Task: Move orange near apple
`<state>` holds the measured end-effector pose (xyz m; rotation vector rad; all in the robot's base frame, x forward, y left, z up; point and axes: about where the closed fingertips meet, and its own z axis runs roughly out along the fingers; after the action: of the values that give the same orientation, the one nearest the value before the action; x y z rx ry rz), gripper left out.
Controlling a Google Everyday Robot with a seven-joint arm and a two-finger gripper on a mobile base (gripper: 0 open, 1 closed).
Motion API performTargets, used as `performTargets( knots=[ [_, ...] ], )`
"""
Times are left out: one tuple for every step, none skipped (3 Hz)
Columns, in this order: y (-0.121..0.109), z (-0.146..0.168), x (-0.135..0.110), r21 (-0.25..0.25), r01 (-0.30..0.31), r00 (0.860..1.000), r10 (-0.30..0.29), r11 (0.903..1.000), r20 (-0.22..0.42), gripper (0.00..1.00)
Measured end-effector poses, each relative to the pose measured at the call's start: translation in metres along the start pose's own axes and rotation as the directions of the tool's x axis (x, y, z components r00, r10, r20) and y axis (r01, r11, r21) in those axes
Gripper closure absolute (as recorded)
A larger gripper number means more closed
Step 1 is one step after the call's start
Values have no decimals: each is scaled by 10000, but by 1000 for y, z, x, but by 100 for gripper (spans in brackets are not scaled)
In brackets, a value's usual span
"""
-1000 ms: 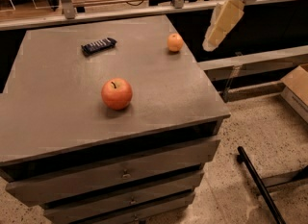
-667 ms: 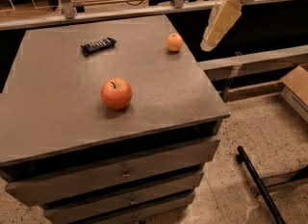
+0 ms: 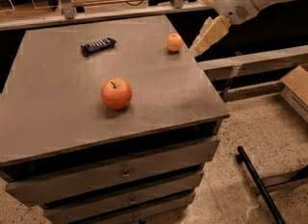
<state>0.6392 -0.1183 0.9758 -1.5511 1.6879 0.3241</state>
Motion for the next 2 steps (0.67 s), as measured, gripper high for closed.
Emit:
performTargets(
  knots=[
    [-26, 32, 16, 883, -706, 9933, 619, 9936, 978, 0],
    [-58, 52, 29, 1716, -1444, 9793, 1158, 9745, 1662, 0]
  ],
)
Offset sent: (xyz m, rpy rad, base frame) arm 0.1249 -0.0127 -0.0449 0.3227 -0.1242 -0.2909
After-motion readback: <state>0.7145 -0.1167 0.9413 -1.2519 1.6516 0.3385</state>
